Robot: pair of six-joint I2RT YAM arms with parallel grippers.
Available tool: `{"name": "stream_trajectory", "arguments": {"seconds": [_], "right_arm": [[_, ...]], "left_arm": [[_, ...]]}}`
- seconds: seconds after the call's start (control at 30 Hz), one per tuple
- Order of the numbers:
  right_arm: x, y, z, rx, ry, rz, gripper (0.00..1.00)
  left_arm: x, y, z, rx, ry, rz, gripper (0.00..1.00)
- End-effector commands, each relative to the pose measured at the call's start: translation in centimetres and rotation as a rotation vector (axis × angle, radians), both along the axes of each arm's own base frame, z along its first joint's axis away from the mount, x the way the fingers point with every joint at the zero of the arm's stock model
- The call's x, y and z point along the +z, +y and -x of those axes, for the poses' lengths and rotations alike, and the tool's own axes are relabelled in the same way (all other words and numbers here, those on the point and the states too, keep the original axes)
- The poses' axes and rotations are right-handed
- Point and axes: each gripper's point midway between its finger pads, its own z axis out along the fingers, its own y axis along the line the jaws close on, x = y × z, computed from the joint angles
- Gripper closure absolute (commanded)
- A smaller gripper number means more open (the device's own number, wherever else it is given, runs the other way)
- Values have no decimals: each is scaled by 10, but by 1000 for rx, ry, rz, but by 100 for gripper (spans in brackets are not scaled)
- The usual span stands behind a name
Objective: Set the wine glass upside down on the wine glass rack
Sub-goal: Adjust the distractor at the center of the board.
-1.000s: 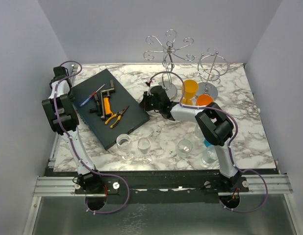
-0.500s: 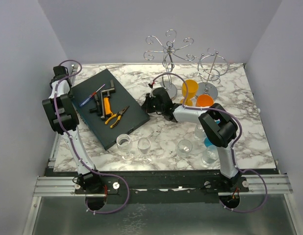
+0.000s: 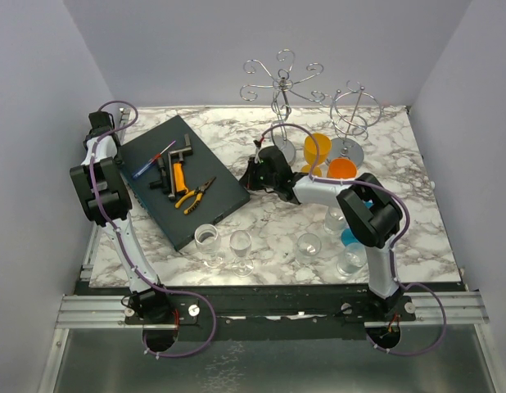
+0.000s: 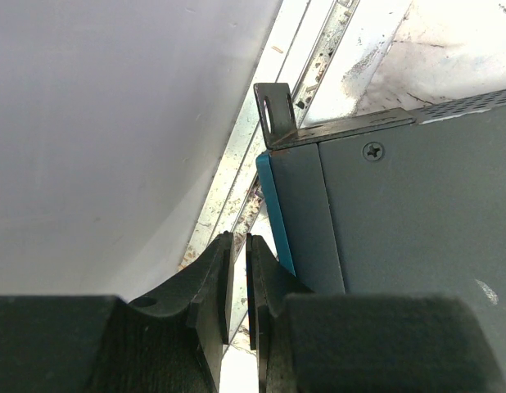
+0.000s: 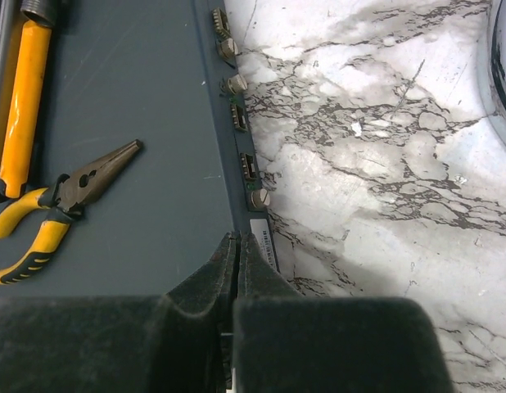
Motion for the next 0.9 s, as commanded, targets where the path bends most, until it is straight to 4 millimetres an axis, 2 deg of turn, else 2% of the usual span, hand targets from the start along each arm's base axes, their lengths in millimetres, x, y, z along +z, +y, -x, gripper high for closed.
{"name": "stream_trajectory", "arguments": {"seconds": [0.0,0.17,0.3,0.37,0.53,0.67,0.77,0.87], "right_arm": [[-33,-29,15,-64,118,126,100],[15,-32,-20,-149,-8,88,99],[26,-33,-36,-174,-49,99,92],[23,-33,-40,-178,-56,105,91],[-1,-28,-40,-158,-21,117,90],[-32,-30,-23,-126,45,121,100],[-52,-28,-5,-93,97,123,100],[-59,-17,18,-18,136,96,100]], "left_arm": [[-30,-97,-18,-181,0,247,80],[-31,-94,-18,-180,-1,244,80],[-29,-91,-18,-182,-4,240,80],[-27,-90,-19,-184,-6,238,80],[-27,-96,-18,-198,-12,267,79],[-28,-98,-16,-203,-6,272,79],[-31,-98,-11,-200,6,274,79],[-34,-99,-7,-196,18,275,79]]}}
